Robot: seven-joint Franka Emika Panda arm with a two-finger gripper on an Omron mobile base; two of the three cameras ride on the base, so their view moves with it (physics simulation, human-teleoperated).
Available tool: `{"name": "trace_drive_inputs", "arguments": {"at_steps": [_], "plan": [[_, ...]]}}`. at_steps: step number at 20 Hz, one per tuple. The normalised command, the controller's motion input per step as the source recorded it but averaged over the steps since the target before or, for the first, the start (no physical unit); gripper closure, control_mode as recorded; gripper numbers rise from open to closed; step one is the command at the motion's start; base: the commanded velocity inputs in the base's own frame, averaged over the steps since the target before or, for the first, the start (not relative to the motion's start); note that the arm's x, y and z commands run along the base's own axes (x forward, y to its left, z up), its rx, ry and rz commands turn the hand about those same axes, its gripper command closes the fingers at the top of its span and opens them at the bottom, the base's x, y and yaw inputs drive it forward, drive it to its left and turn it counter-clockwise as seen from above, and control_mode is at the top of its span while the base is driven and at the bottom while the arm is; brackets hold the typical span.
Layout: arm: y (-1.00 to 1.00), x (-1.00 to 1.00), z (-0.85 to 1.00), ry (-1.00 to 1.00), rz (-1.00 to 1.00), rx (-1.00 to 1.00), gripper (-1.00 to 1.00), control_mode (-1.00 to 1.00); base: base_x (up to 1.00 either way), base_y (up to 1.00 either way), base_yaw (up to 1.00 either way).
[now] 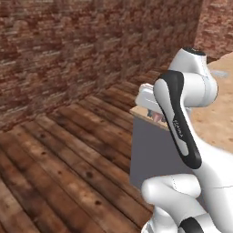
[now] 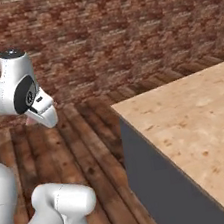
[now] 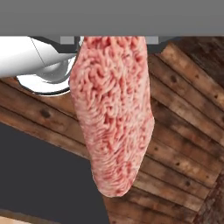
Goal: Take the steak from the fridge and place it on the digital scale on the counter by the fridge. Wait a few seconds for a reading, then move it to the plate on the dining counter.
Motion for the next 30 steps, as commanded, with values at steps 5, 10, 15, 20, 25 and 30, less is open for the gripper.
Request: {"name": "trace_drive_inputs", "arguments": {"at_steps": [5, 10, 15, 20, 25, 30], "plan": [[0.00, 0.00, 0.00, 0.00, 0.00, 0.00, 1.00, 1.00, 0.66, 0.40, -0.48], [0.00, 0.00, 0.00, 0.00, 0.00, 0.00, 1.00, 1.00, 0.57, 0.43, -0.46], [0.00, 0.00, 0.00, 0.00, 0.00, 0.00, 1.00, 1.00, 0.51, 0.50, -0.46], [0.00, 0.00, 0.00, 0.00, 0.00, 0.00, 1.00, 1.00, 0.42, 0.50, -0.44], [0.00, 0.00, 0.00, 0.00, 0.00, 0.00, 1.00, 1.00, 0.35, 0.62, -0.43], [0.00, 0.00, 0.00, 0.00, 0.00, 0.00, 1.00, 1.00, 0.27, 0.76, -0.39]]}}
